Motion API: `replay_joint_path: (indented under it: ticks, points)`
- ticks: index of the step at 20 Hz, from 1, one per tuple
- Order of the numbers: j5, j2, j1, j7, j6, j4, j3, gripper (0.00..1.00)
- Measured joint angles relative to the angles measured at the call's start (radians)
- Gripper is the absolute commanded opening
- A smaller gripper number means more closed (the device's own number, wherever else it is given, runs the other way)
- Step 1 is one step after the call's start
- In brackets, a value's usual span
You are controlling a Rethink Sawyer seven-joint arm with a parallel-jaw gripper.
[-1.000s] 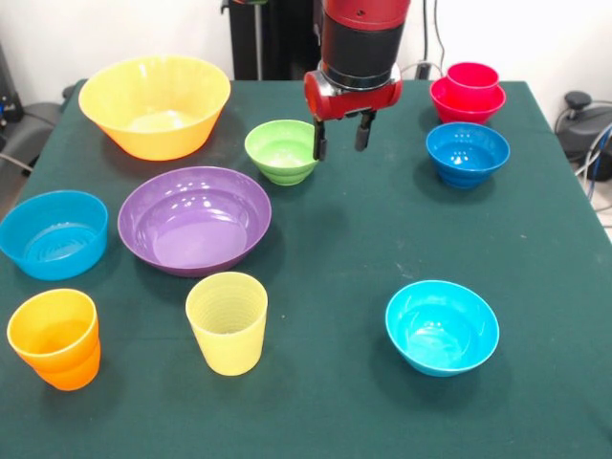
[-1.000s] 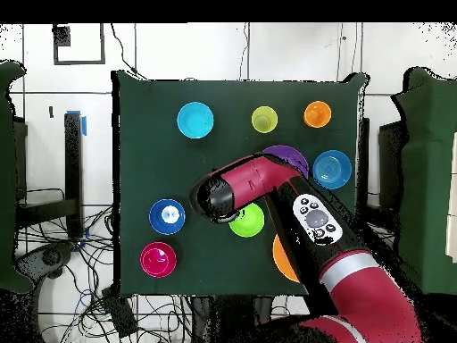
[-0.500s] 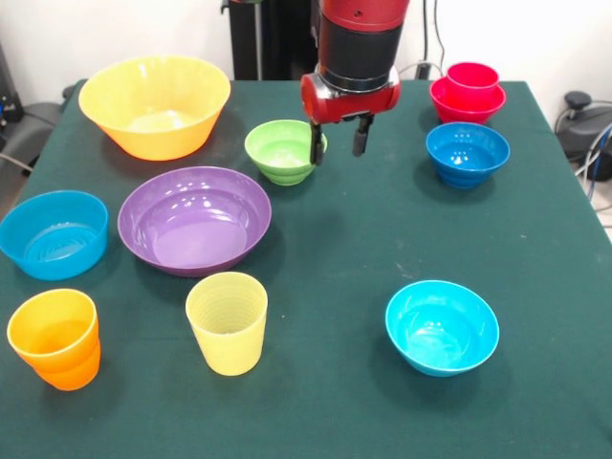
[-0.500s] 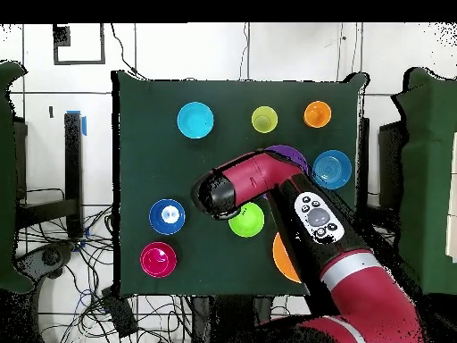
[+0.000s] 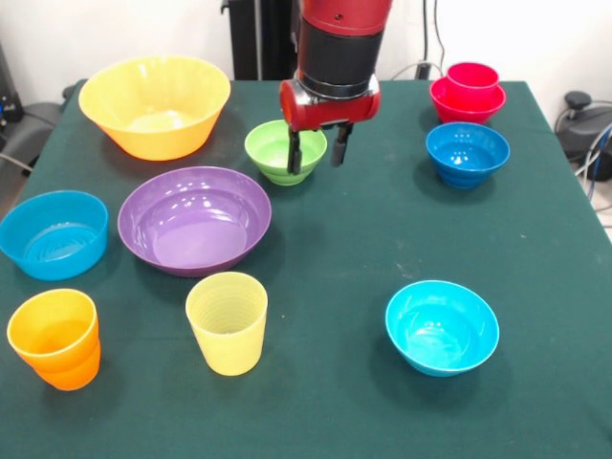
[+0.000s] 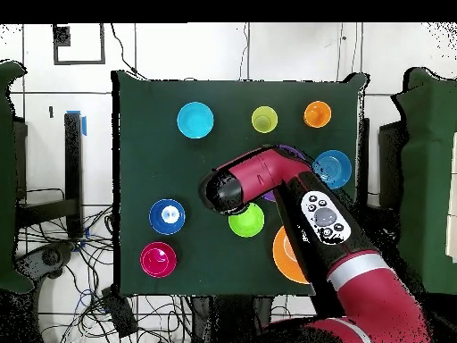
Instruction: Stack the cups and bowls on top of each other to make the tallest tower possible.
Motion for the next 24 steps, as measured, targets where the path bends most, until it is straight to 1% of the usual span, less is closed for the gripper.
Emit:
replay_joint_path:
  ticks: [9,24]
  points:
    - [-0.01,-0.002,-0.012,0.0,0.0,-0.002,0.001,1.0]
    - [-0.01,0.001,-0.033,0.0,-0.029,-0.003,0.049,1.0]
